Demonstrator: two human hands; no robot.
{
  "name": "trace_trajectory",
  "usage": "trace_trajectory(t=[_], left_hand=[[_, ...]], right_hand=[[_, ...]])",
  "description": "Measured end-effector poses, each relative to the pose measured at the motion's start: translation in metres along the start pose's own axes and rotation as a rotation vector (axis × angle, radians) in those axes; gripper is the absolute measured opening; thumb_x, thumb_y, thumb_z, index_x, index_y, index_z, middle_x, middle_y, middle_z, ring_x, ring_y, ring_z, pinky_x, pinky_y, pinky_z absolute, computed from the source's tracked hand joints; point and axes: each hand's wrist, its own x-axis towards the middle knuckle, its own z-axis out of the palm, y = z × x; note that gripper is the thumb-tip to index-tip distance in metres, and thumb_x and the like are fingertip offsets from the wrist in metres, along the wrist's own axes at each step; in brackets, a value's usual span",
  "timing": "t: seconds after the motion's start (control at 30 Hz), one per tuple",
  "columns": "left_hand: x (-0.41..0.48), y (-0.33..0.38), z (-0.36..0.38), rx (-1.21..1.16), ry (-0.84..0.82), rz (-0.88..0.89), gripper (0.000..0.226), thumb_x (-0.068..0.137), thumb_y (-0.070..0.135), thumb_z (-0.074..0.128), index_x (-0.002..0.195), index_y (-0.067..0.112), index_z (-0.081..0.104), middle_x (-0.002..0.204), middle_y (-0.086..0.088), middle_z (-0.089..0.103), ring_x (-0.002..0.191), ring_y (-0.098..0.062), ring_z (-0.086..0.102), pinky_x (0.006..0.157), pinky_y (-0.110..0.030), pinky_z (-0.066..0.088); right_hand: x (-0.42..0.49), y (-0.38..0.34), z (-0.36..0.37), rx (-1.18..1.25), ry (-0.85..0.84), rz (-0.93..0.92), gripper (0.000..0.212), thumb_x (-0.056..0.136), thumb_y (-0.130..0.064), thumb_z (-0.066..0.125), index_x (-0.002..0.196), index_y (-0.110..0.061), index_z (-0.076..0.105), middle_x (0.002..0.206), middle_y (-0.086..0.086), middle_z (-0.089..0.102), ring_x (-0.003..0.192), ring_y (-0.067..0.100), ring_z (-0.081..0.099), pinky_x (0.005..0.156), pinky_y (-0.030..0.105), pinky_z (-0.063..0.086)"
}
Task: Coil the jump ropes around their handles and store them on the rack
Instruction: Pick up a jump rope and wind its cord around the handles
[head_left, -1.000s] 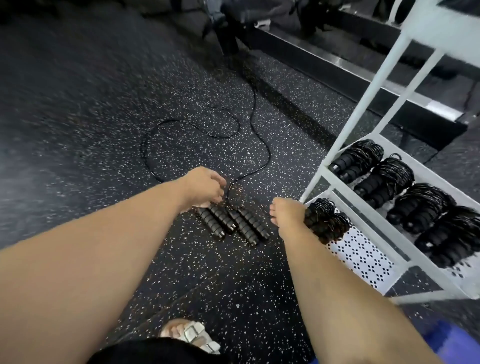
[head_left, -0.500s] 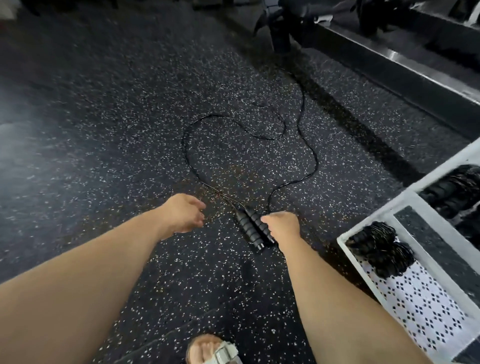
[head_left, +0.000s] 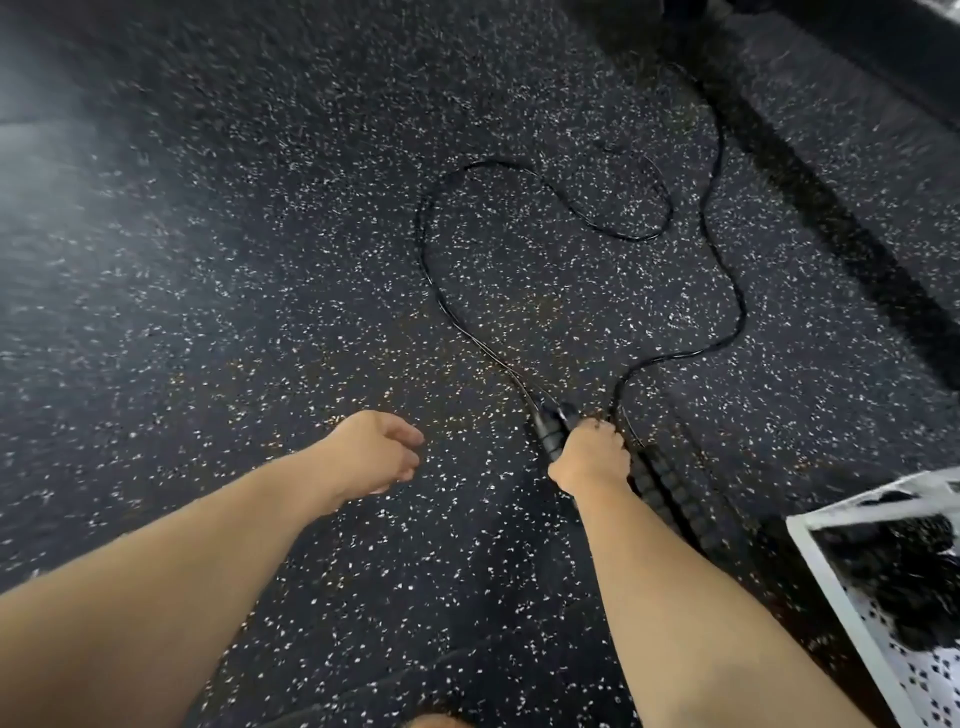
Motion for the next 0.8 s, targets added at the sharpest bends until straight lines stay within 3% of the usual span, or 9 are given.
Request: trace_trajectory(t=[0.07,0.2,0.37,0.5,0.6,0.67,0.73,0.8], left_hand=[[0.0,-0.005,-0.001,-0.01,0.003,-0.009,0.032,0.092,-0.004,0.058,0.115,0.017,0.063,0.106,-0.003,0.069,0.083,-0.016,0.061,0.073,-0.026,0.051],[-0.009,-0.01,-0.004,-0.039,0.001,-0.024,0.03,0.092,0.0,0.059,0.116,0.017,0.063,0.109,-0.009,0.069,0.085,-0.018,0.061,0.08,-0.03,0.053],[-0.042,-0.004,-0.019,-0.054,-0.009,-0.01,0.034,0.091,-0.002,0.058,0.119,0.015,0.063,0.112,-0.012,0.069,0.081,-0.017,0.062,0.073,-0.028,0.05],[-0.09,0.01,-0.038,-0.064,0.029,0.037,0.035,0.092,-0.004,0.056,0.121,0.014,0.061,0.108,-0.009,0.07,0.083,-0.016,0.066,0.074,-0.028,0.054],[-0.135,0.019,-0.051,-0.117,0.092,0.041,0.024,0.098,-0.004,0.048,0.109,0.012,0.062,0.101,-0.006,0.07,0.082,-0.014,0.064,0.07,-0.023,0.051],[-0.161,0.018,-0.058,-0.208,0.161,0.021,0.014,0.099,0.005,0.05,0.101,0.01,0.063,0.094,-0.005,0.068,0.081,-0.016,0.062,0.074,-0.028,0.05],[-0.189,0.017,-0.063,-0.373,0.227,0.01,0.016,0.101,0.021,0.053,0.098,0.008,0.062,0.086,-0.004,0.065,0.069,-0.015,0.06,0.066,-0.027,0.048],[-0.218,0.016,-0.069,-0.58,0.242,0.007,0.032,0.102,0.036,0.05,0.091,0.008,0.058,0.067,-0.003,0.058,0.043,-0.012,0.046,0.046,-0.021,0.039]], right_hand=[[-0.001,-0.001,0.004,0.004,0.02,0.013,0.078,0.08,-0.035,0.073,0.139,-0.002,0.034,0.14,0.015,0.04,0.128,0.029,0.04,0.099,0.036,0.041],[-0.015,-0.009,-0.002,0.145,-0.015,0.073,0.07,0.075,-0.034,0.075,0.13,-0.005,0.044,0.13,0.013,0.047,0.12,0.029,0.047,0.09,0.036,0.046],[-0.053,-0.033,-0.03,0.495,-0.171,0.124,0.048,0.061,-0.028,0.074,0.103,-0.006,0.061,0.098,0.011,0.067,0.084,0.026,0.066,0.074,0.035,0.058],[-0.113,-0.06,-0.075,0.596,-0.314,0.005,0.026,0.07,-0.013,0.069,0.094,-0.007,0.061,0.077,0.004,0.062,0.069,0.022,0.061,0.071,0.031,0.055],[-0.166,-0.082,-0.106,0.602,-0.357,-0.126,0.03,0.069,-0.014,0.07,0.095,-0.007,0.058,0.077,0.004,0.059,0.071,0.023,0.059,0.068,0.031,0.053],[-0.201,-0.094,-0.126,0.621,-0.378,-0.217,0.034,0.068,-0.016,0.071,0.098,-0.008,0.058,0.077,0.005,0.059,0.063,0.021,0.057,0.057,0.024,0.049],[-0.235,-0.104,-0.149,0.644,-0.358,-0.311,0.026,0.072,-0.018,0.072,0.094,-0.009,0.059,0.075,0.004,0.059,0.058,0.019,0.056,0.052,0.021,0.044],[-0.269,-0.113,-0.17,0.663,-0.353,-0.394,0.018,0.075,-0.019,0.071,0.086,-0.01,0.059,0.074,0.005,0.059,0.059,0.018,0.055,0.052,0.022,0.044]])
